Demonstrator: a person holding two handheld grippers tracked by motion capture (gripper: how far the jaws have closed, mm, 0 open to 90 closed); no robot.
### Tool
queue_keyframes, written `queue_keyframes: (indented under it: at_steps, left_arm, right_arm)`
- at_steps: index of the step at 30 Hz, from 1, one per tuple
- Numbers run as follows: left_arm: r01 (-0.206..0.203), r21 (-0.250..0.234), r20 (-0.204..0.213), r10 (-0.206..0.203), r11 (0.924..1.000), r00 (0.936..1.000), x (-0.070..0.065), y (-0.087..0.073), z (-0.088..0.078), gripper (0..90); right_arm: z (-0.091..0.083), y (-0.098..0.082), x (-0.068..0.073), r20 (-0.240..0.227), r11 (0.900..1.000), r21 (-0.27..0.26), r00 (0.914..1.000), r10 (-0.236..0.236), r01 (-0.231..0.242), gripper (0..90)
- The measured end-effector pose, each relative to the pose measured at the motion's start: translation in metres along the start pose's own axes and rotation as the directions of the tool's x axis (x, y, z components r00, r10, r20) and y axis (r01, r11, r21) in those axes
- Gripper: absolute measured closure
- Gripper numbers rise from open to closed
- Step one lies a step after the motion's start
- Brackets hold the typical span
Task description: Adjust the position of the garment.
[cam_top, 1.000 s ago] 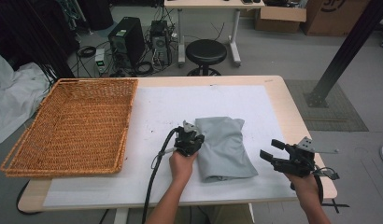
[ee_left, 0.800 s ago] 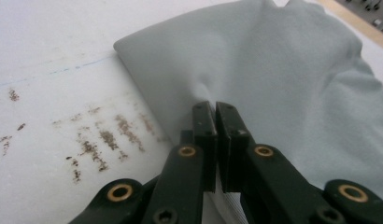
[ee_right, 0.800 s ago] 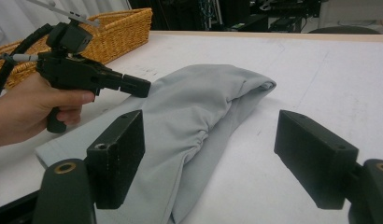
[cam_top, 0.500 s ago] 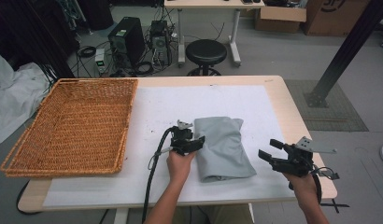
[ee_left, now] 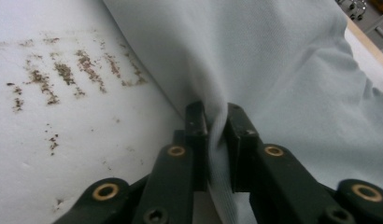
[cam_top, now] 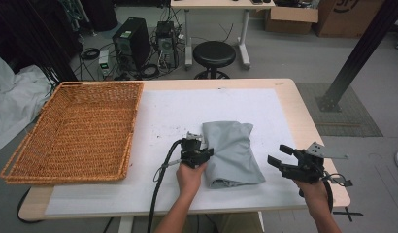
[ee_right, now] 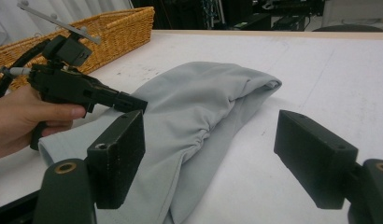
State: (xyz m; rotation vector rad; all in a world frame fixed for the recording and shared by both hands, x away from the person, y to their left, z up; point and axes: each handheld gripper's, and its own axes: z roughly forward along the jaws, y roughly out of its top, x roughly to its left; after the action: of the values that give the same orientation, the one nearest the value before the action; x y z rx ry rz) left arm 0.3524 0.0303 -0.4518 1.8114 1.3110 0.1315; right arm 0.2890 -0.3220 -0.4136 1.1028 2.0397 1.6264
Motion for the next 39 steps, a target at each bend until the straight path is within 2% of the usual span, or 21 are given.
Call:
queue_keyframes:
  at_steps: [2, 8, 13, 18, 23, 25, 28, 36, 37, 39]
  left_arm:
    - [0.02, 0.0, 0.018, -0.02, 0.9998, 0.9996, 0.004, 0.001, -0.001, 84.3]
    - [0.022, -0.027, -0.008, -0.023, 0.9994, 0.9997, 0.014, 0.005, -0.008, 85.4]
    - [0.041, -0.052, -0.046, -0.043, 0.9978, 0.998, 0.029, 0.009, -0.017, 85.4]
    - [0.071, -0.083, -0.088, -0.078, 0.994, 0.9931, 0.047, 0.01, -0.028, 85.4]
    - [0.073, -0.113, -0.125, -0.087, 0.9909, 0.9883, 0.061, 0.011, -0.037, 85.3]
    - [0.079, -0.123, -0.128, -0.094, 0.9893, 0.9872, 0.065, 0.01, -0.041, 85.3]
    - [0.072, -0.131, -0.13, -0.089, 0.9888, 0.9876, 0.07, 0.01, -0.045, 85.2]
    - [0.043, -0.123, -0.129, -0.059, 0.9914, 0.9898, 0.071, 0.009, -0.043, 84.1]
    - [0.029, -0.132, -0.137, -0.047, 0.9908, 0.9895, 0.071, 0.008, -0.043, 80.6]
    - [0.003, -0.161, -0.132, -0.024, 0.987, 0.9909, 0.07, 0.008, -0.045, 54.6]
  right_arm:
    - [-0.001, 0.0, 0.0, -0.003, 1.0, -0.002, 1.0, 0.001, -0.001, 24.3]
    - [-0.003, 0.003, 0.001, 0.001, 1.0, -0.008, 1.0, -0.004, 0.004, 24.3]
    - [-0.003, 0.002, 0.001, 0.004, 1.0, -0.007, 1.0, 0.003, -0.003, 24.2]
    - [0.0, 0.002, 0.003, -0.001, 1.0, 0.0, 1.0, 0.001, -0.001, 24.3]
    - [0.001, 0.003, 0.004, -0.003, 1.0, 0.002, 1.0, 0.0, 0.0, 24.2]
    - [0.002, 0.003, 0.004, -0.004, 1.0, 0.001, 1.0, -0.001, 0.001, 24.2]
    - [0.003, 0.004, 0.004, -0.004, 1.0, 0.0, 1.0, 0.001, -0.001, 24.1]
    - [0.006, 0.004, 0.005, -0.005, 1.0, 0.001, 1.0, 0.002, -0.002, 24.1]
    - [0.006, 0.004, 0.005, -0.005, 1.0, 0.001, 1.0, 0.002, -0.002, 24.1]
    - [0.005, 0.004, 0.005, -0.005, 1.0, 0.001, 1.0, 0.001, -0.001, 24.1]
